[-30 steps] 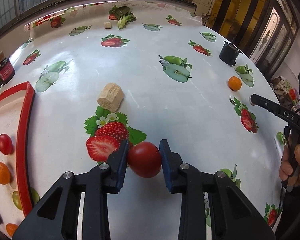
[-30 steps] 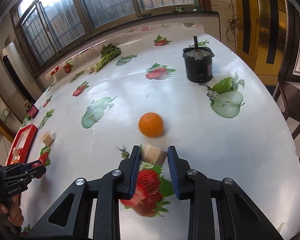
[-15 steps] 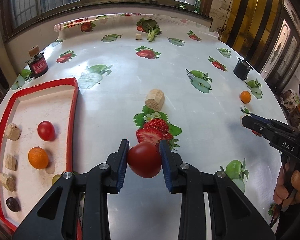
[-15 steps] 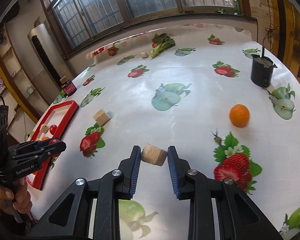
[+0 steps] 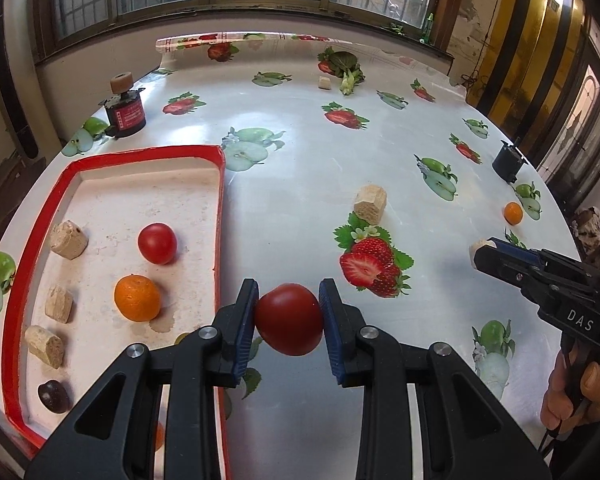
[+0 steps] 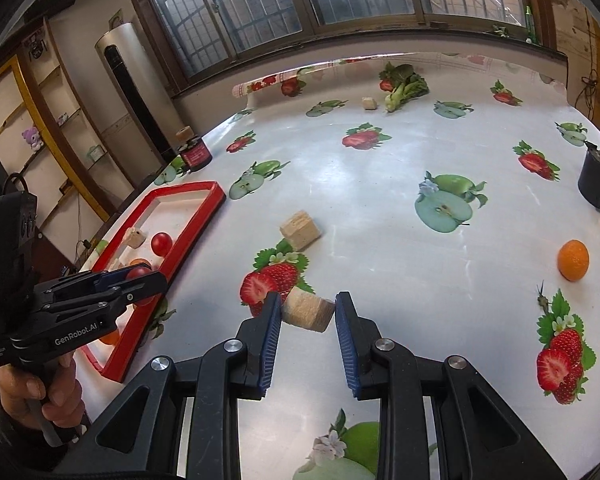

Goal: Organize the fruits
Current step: 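Carry the tomato and cork cube over the red tray with both tools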

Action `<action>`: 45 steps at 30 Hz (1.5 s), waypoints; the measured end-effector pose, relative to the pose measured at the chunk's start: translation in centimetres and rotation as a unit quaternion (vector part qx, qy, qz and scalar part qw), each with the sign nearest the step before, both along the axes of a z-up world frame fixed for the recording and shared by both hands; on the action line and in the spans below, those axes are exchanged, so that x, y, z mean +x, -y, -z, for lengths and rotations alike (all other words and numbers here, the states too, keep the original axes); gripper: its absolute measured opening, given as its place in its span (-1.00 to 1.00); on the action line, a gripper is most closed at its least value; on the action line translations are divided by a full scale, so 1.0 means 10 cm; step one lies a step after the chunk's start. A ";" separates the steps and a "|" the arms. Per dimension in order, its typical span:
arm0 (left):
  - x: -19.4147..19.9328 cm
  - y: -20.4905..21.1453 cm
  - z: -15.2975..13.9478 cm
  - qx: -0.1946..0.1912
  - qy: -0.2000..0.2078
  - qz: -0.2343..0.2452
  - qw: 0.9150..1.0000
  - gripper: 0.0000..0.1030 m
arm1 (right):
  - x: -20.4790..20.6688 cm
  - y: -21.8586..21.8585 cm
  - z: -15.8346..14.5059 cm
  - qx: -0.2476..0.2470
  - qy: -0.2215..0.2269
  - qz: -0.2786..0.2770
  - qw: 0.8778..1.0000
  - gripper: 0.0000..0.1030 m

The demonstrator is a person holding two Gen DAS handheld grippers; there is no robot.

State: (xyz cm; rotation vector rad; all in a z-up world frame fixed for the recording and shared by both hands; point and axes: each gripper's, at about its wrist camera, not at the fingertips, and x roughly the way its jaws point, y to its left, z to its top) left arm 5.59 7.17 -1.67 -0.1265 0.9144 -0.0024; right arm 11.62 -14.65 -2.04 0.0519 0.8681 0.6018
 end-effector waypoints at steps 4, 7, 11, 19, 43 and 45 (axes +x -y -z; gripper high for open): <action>-0.02 -0.10 -0.02 -0.001 0.002 -0.009 1.000 -0.44 | -0.01 -0.11 -0.02 -0.001 0.001 -0.009 1.000 -0.45; -0.03 -0.18 -0.03 -0.001 0.005 -0.016 1.000 -0.44 | -0.02 -0.18 -0.03 -0.002 0.002 -0.016 1.000 -0.45; -0.04 -0.27 -0.06 0.001 0.007 -0.025 1.000 -0.44 | -0.02 -0.28 -0.04 0.000 0.000 -0.024 1.000 -0.45; -0.06 -0.50 -0.11 0.001 0.010 -0.045 0.999 -0.44 | -0.02 -0.55 -0.07 0.003 -0.001 -0.050 0.999 -0.45; -0.05 -1.26 -0.19 0.003 0.013 -0.106 0.994 -0.44 | 0.05 -1.34 -0.13 0.011 -0.002 -0.110 0.994 -0.46; -0.03 -1.33 -0.20 0.001 0.014 -0.111 0.994 -0.44 | 0.08 -1.42 -0.13 0.010 -0.002 -0.116 0.993 -0.46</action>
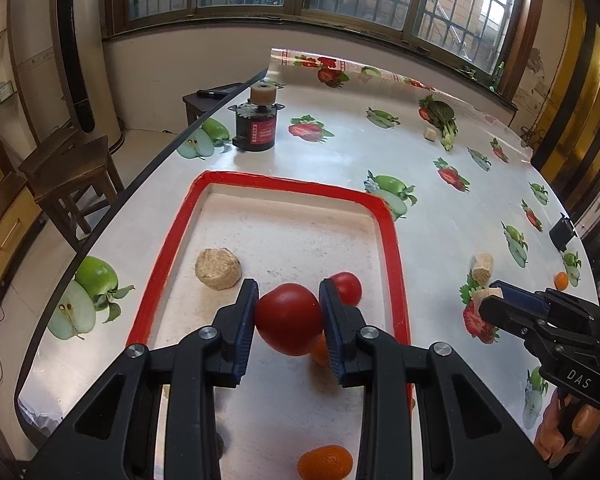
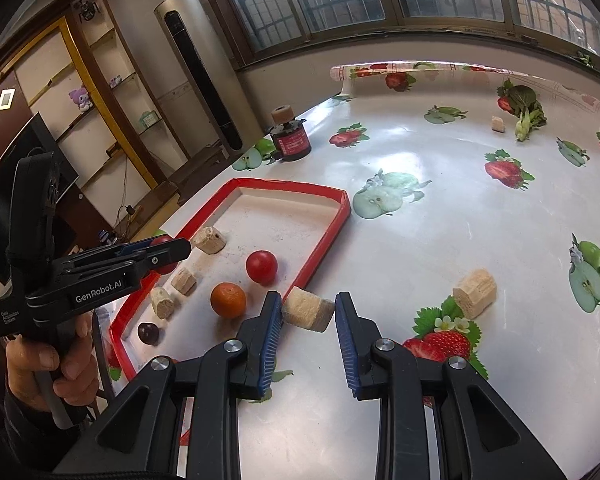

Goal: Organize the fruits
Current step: 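Carry the tomato and cork cube over the red tray with both tools, then open both tools to release the cork cube and tomato into the tray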

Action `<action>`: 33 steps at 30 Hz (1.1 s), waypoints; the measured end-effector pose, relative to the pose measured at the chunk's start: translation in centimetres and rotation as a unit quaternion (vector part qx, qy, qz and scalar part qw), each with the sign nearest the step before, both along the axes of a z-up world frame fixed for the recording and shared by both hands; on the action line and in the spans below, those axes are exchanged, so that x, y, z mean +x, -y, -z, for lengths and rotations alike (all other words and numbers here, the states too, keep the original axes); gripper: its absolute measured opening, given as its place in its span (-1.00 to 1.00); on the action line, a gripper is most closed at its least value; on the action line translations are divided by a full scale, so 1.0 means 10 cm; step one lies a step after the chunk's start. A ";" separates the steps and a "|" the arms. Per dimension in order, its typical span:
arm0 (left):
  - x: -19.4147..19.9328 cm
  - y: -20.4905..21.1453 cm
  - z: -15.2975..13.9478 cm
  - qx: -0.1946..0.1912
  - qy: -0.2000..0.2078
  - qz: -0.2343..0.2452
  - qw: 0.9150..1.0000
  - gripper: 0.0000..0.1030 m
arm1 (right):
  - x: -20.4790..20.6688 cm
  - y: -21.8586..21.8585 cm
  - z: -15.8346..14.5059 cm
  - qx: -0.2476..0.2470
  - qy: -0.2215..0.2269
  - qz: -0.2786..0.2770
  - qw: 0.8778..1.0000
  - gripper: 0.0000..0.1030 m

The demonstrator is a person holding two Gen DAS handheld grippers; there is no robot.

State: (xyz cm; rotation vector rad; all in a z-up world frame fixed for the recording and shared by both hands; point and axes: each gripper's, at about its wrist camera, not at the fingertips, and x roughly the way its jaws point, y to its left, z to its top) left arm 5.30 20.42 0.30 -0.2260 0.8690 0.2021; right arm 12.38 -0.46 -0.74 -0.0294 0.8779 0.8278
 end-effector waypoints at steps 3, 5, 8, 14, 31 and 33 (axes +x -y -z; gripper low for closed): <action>0.04 -0.09 0.01 -0.006 -0.001 -0.007 1.000 -0.44 | 0.05 -0.11 0.01 -0.002 0.001 -0.007 1.000 -0.46; 0.08 -0.14 0.02 -0.005 -0.003 -0.010 1.000 -0.44 | 0.09 -0.18 0.02 -0.003 0.002 -0.010 1.000 -0.46; 0.15 -0.21 0.03 -0.002 -0.007 -0.013 1.000 -0.44 | 0.17 -0.29 0.02 -0.002 0.001 -0.013 1.000 -0.46; 0.37 -0.38 0.05 0.007 -0.017 -0.025 1.000 -0.44 | 0.35 -0.49 0.01 0.001 0.000 -0.016 1.000 -0.46; 1.02 -0.70 0.54 0.009 -0.078 -0.047 0.996 -0.44 | 0.74 -1.25 0.38 -0.041 -0.015 -0.052 0.998 -0.46; 1.04 -0.71 0.59 0.006 -0.085 -0.047 0.995 -0.44 | 0.76 -1.30 0.42 -0.049 -0.014 -0.056 0.997 -0.46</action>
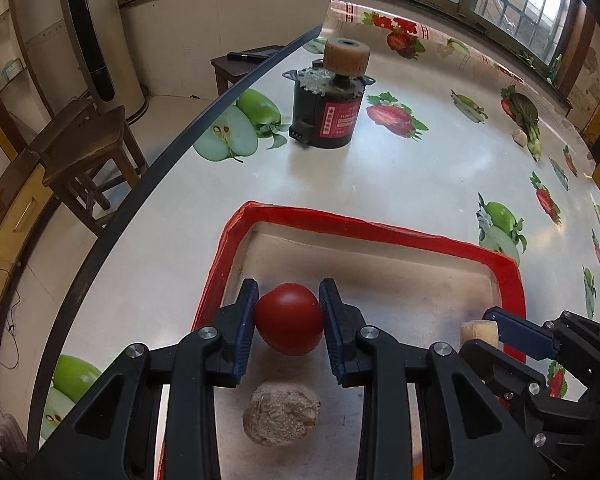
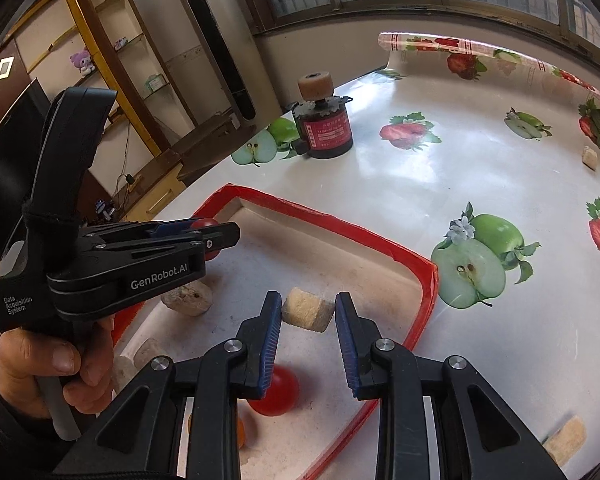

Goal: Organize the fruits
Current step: 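Open both tools to release the cork cube and tomato into the tray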

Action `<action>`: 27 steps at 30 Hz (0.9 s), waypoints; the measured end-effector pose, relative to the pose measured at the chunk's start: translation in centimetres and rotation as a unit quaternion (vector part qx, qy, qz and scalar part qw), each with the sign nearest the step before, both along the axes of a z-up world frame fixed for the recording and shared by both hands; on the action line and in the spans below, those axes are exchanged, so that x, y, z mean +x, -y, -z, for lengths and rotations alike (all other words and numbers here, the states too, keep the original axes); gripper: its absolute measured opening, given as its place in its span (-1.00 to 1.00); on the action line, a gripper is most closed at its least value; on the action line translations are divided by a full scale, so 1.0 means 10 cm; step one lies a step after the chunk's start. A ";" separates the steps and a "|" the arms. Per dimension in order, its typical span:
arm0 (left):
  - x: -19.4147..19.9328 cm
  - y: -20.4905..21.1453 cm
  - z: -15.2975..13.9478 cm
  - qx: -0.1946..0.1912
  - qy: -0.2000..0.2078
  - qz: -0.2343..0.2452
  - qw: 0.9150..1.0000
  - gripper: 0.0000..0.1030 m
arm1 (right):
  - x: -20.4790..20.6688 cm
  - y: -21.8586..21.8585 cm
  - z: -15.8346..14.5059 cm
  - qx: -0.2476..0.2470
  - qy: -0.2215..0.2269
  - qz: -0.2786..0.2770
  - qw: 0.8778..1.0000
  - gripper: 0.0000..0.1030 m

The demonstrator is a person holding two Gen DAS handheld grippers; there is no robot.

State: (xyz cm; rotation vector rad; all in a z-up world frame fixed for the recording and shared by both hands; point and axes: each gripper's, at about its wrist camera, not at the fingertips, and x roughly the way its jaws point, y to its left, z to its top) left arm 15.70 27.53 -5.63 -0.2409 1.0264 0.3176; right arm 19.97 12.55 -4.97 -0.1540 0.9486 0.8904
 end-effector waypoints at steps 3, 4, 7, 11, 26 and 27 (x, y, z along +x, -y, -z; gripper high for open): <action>0.01 -0.01 0.04 -0.006 -0.003 -0.001 1.000 -0.44 | 0.01 -0.07 0.06 -0.009 -0.002 -0.008 1.000 -0.45; 0.02 -0.01 0.04 -0.008 -0.003 0.000 1.000 -0.44 | 0.01 -0.08 0.09 -0.014 -0.001 -0.010 1.000 -0.45; 0.02 -0.02 0.05 -0.007 -0.008 0.000 1.000 -0.42 | 0.02 -0.14 0.18 -0.030 -0.001 -0.014 0.999 -0.40; 0.02 -0.03 0.05 -0.004 -0.014 -0.007 1.000 -0.28 | 0.01 -0.14 0.20 -0.032 -0.001 -0.017 0.999 -0.18; -0.30 0.12 -0.21 0.000 0.011 -0.013 1.000 0.03 | -0.21 0.28 -0.16 -0.008 0.027 0.000 1.000 0.01; -0.33 0.14 -0.23 0.000 0.014 -0.013 1.000 0.03 | -0.23 0.33 -0.18 -0.005 0.026 0.003 1.000 0.02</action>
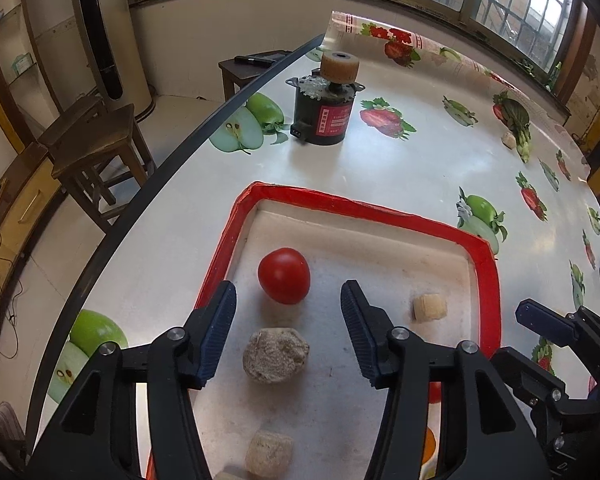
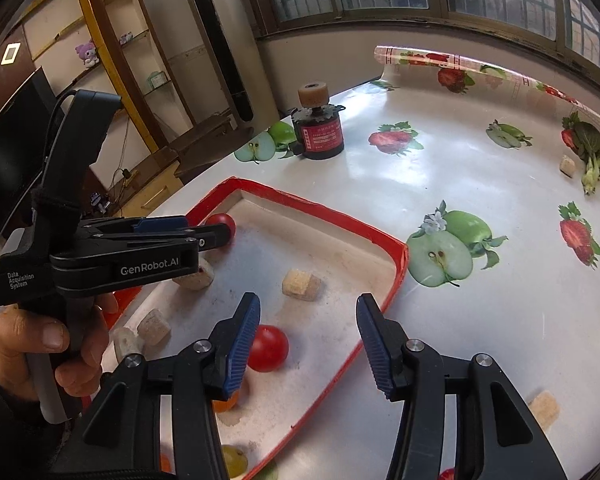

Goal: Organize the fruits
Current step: 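Open both tools to release the cork cube and tomato into the tray, then move the left tool to the cork cylinder while the right tool approaches the loose orange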

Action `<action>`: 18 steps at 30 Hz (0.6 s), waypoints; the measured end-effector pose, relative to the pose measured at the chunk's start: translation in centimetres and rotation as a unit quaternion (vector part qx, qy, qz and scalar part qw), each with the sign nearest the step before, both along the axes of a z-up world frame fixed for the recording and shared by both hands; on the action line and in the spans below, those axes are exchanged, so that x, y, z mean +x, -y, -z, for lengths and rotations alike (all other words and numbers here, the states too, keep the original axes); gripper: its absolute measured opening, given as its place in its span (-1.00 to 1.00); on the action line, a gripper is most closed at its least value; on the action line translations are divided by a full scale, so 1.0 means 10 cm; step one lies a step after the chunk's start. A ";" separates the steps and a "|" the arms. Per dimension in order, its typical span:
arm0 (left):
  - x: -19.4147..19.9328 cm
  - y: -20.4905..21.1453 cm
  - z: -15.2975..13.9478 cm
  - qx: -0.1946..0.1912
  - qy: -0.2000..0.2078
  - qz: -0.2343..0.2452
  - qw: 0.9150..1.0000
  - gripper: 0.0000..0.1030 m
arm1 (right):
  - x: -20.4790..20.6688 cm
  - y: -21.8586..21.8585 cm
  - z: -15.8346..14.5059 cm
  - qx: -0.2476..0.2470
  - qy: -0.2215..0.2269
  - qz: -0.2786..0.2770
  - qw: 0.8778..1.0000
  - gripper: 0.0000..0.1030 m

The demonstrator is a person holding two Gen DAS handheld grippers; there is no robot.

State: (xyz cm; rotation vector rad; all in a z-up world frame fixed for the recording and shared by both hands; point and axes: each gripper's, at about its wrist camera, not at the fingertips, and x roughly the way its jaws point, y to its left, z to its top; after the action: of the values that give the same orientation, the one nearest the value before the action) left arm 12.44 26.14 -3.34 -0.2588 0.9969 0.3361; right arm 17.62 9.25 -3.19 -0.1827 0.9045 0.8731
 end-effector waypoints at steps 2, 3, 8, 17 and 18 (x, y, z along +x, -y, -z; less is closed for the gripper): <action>-0.06 0.05 -0.03 -0.004 0.006 0.000 1.000 0.03 | -0.03 0.09 -0.04 0.004 0.000 0.006 1.000 0.03; -0.08 0.07 -0.04 -0.008 0.009 0.000 1.000 0.03 | -0.05 0.14 -0.05 0.005 0.000 0.009 1.000 0.06; -0.22 0.26 -0.09 -0.022 0.019 0.010 1.000 0.03 | -0.12 0.36 -0.09 0.011 -0.002 0.024 1.000 0.07; -0.42 0.57 -0.12 -0.037 0.025 0.030 0.999 0.03 | -0.22 0.83 -0.10 0.022 -0.011 0.060 0.998 0.08; -0.44 0.61 -0.13 -0.037 0.026 0.032 0.998 0.03 | -0.22 0.88 -0.11 0.023 -0.012 0.064 0.998 0.08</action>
State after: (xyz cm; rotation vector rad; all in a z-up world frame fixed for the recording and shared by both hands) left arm 8.04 20.09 -2.05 -0.3003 0.9659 0.2341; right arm 15.39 0.46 -2.14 -0.0737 0.9083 0.7779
